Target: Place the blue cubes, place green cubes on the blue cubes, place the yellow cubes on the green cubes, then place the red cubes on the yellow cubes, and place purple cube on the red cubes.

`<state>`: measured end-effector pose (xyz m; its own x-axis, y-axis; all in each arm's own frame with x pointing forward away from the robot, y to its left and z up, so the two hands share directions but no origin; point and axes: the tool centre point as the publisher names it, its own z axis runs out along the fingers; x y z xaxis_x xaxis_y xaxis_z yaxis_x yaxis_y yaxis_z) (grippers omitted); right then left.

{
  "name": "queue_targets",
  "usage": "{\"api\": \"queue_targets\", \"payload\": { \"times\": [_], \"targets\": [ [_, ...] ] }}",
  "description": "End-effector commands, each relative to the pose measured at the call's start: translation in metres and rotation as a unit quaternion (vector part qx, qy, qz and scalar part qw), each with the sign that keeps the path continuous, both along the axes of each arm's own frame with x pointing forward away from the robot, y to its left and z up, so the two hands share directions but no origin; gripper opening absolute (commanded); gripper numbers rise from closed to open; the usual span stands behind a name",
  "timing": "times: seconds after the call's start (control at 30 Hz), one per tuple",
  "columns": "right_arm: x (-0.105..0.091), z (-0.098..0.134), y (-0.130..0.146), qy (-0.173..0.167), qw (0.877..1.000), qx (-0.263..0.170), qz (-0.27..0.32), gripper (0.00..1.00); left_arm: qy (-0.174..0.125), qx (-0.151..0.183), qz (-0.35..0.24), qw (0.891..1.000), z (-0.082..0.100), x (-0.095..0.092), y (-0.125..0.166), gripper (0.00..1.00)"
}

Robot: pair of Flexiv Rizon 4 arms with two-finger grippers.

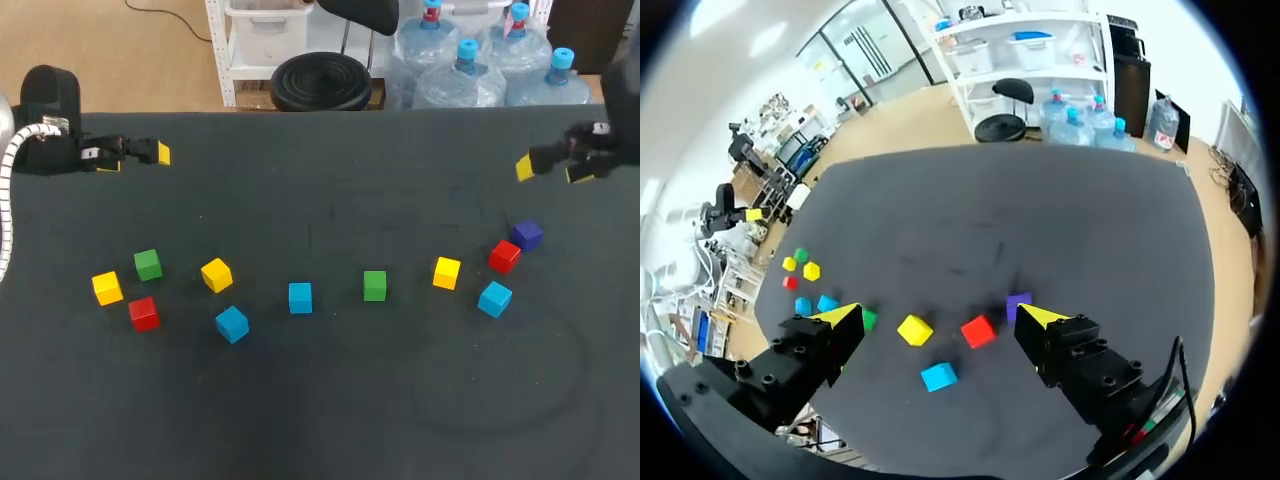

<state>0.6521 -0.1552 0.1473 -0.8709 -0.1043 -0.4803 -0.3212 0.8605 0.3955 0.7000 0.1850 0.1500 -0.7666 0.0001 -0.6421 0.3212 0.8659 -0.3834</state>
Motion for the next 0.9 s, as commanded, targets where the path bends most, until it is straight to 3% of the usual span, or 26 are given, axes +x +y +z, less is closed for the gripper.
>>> {"api": "queue_targets", "payload": {
  "times": [0.03, 0.43, 0.6, 0.9],
  "targets": [
    [0.002, -0.001, 0.003, 0.010, 1.000, -0.006, 0.001, 1.00, 0.000, 0.000, 0.000, 1.000, 0.000, 0.000, 0.000, 1.00],
    [-0.013, -0.020, 0.000, 0.072, 0.997, -0.034, 0.012, 1.00, 0.000, 0.000, 0.000, 1.000, 0.000, 0.000, 0.000, 1.00],
    [-0.020, -0.022, -0.006, 0.082, 0.995, -0.051, 0.016, 1.00, 0.000, 0.000, 0.000, 1.000, 0.000, 0.000, 0.000, 1.00],
    [-0.040, -0.033, -0.004, 0.077, 0.983, -0.117, 0.118, 1.00, 0.000, 0.000, 0.000, 1.000, 0.000, 0.000, 0.000, 1.00]
  ]
}}
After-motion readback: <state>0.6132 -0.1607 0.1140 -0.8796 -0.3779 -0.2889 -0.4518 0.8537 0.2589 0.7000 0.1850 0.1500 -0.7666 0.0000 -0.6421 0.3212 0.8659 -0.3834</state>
